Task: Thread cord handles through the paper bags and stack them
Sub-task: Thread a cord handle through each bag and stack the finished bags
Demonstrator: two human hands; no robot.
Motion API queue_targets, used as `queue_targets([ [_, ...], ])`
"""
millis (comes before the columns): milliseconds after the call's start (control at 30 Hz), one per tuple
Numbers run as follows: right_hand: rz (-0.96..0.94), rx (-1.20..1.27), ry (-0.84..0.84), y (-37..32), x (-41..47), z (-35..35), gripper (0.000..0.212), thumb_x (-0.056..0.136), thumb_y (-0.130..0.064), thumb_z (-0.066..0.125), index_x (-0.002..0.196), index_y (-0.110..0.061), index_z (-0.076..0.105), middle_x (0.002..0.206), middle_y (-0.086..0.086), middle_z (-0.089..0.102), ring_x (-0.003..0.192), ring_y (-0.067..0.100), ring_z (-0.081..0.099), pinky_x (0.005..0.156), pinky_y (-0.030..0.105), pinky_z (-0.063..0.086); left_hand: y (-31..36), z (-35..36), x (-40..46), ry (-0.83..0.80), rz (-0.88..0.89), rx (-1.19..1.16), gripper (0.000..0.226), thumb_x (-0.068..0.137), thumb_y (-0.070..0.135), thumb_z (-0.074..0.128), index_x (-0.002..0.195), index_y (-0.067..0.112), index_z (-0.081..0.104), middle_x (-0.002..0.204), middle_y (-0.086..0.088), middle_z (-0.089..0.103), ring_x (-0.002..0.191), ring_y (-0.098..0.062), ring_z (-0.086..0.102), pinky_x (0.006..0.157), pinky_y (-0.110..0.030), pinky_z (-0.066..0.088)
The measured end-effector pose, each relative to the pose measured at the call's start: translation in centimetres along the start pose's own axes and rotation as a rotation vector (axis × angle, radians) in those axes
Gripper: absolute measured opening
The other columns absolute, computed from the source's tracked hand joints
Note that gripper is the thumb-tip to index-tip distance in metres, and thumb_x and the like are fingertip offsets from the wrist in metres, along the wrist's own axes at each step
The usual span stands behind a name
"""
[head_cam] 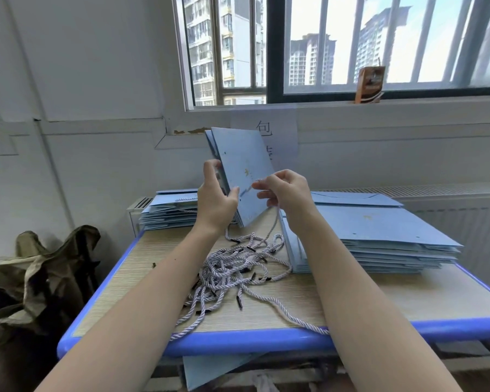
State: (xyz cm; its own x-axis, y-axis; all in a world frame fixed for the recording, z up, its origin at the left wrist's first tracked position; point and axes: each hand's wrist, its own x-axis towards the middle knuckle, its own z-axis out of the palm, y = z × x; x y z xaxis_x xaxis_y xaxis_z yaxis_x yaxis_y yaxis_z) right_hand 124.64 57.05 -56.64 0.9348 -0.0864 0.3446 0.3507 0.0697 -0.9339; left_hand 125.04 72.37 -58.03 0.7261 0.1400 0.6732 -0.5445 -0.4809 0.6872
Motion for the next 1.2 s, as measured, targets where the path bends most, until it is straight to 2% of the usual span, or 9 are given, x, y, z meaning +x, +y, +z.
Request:
queue_targets([
  [100, 0.041, 0.097, -0.066, -0.2, -0.2, 0.0, 0.016, 0.089, 0.003, 0.062, 0.101, -0.005, 0.053, 0.09, 0.012, 0.077, 0.065, 0.021, 0.066, 0.056, 0.027, 0.047, 0.0, 0.0, 0.0, -0.029, -0.005, 0.007, 0.048, 0.091, 0.0, 0.063, 0.131, 0.012, 0.039, 0.116, -0.002, 0.06, 0.087, -0.011, 0.061, 0.068, -0.017, 0.052],
  [200, 0.031, 0.126, -0.11, -0.1, -0.2, 0.0, 0.022, 0.088, -0.001, 0.069, 0.109, -0.006, 0.064, 0.093, 0.014, 0.075, 0.053, 0.014, 0.05, 0.052, 0.024, 0.04, -0.1, 0.1, 0.1, -0.045, 0.011, 0.043, 0.052, 0.088, -0.004, 0.059, 0.135, 0.012, 0.042, 0.125, -0.006, 0.053, 0.105, -0.016, 0.052, 0.088, -0.027, 0.046],
  [367, -0.01, 0.034, -0.069, 0.0, -0.2, 0.1, 0.007, 0.092, -0.016, 0.072, 0.091, -0.009, 0.068, 0.077, 0.004, 0.068, 0.047, 0.01, 0.039, 0.05, 0.024, 0.036, 0.5, -0.1, 0.1, 0.004, 0.023, 0.055, 0.047, 0.084, -0.004, 0.055, 0.128, 0.01, 0.049, 0.125, -0.007, 0.049, 0.11, -0.017, 0.048, 0.086, -0.014, 0.041],
  [533, -0.01, 0.095, -0.055, -0.1, -0.3, 0.5, 0.012, 0.098, -0.011, 0.062, 0.094, -0.007, 0.052, 0.085, 0.011, 0.077, 0.048, 0.016, 0.049, 0.046, 0.024, 0.04, 0.4, 0.0, 0.1, 0.045, 0.047, -0.024, 0.031, 0.088, 0.017, 0.052, 0.119, 0.018, 0.056, 0.108, -0.002, 0.063, 0.099, -0.024, 0.061, 0.085, -0.051, 0.055],
  [767, -0.091, 0.018, -0.046, 0.1, -0.2, 0.2, 0.008, 0.091, -0.01, 0.071, 0.098, -0.013, 0.072, 0.082, 0.002, 0.071, 0.065, 0.012, 0.056, 0.059, 0.024, 0.045, 0.8, 0.1, -0.2, 0.198, 0.204, 0.037, 0.014, 0.098, 0.011, 0.055, 0.107, 0.009, 0.065, 0.093, -0.006, 0.068, 0.078, -0.02, 0.063, 0.069, -0.041, 0.055],
  [833, -0.1, 0.003, -0.033, 0.2, -0.2, 0.3, 0.006, 0.092, -0.011, 0.07, 0.094, -0.015, 0.074, 0.078, -0.002, 0.068, 0.066, 0.012, 0.054, 0.06, 0.024, 0.045, 1.0, -0.2, -0.3, 0.295, 0.281, 0.105, 0.012, 0.098, 0.007, 0.052, 0.098, 0.003, 0.064, 0.077, -0.005, 0.061, 0.063, -0.014, 0.051, 0.057, -0.027, 0.045],
  [933, -0.107, 0.0, -0.015, 0.1, -0.2, 0.6, 0.006, 0.096, -0.011, 0.064, 0.096, -0.013, 0.069, 0.08, -0.003, 0.071, 0.063, 0.008, 0.057, 0.059, 0.022, 0.046, 1.8, -0.7, -0.5, 0.4, 0.404, 0.217, 0.01, 0.096, -0.001, 0.052, 0.096, -0.005, 0.062, 0.08, 0.0, 0.052, 0.065, -0.008, 0.037, 0.065, -0.004, 0.033],
  [1067, -0.088, 0.008, 0.02, 0.0, -0.1, 1.0, 0.006, 0.1, -0.009, 0.055, 0.098, -0.01, 0.061, 0.086, -0.001, 0.073, 0.069, 0.011, 0.064, 0.06, 0.022, 0.051, 1.7, 0.7, -1.1, 0.162, 0.459, 0.261, 0.021, 0.099, 0.007, 0.053, 0.114, -0.003, 0.064, 0.111, -0.014, 0.066, 0.089, -0.022, 0.062, 0.08, -0.014, 0.045],
  [1200, -0.067, 0.072, 0.078, 0.0, 0.0, 0.8, 0.009, 0.101, -0.007, 0.05, 0.103, -0.005, 0.058, 0.098, 0.01, 0.074, 0.087, 0.022, 0.072, 0.069, 0.029, 0.057, 2.2, 1.8, -1.9, 0.092, 0.457, 0.157, 0.024, 0.102, 0.011, 0.048, 0.114, -0.001, 0.066, 0.111, -0.011, 0.068, 0.097, -0.016, 0.062, 0.09, -0.025, 0.052],
])
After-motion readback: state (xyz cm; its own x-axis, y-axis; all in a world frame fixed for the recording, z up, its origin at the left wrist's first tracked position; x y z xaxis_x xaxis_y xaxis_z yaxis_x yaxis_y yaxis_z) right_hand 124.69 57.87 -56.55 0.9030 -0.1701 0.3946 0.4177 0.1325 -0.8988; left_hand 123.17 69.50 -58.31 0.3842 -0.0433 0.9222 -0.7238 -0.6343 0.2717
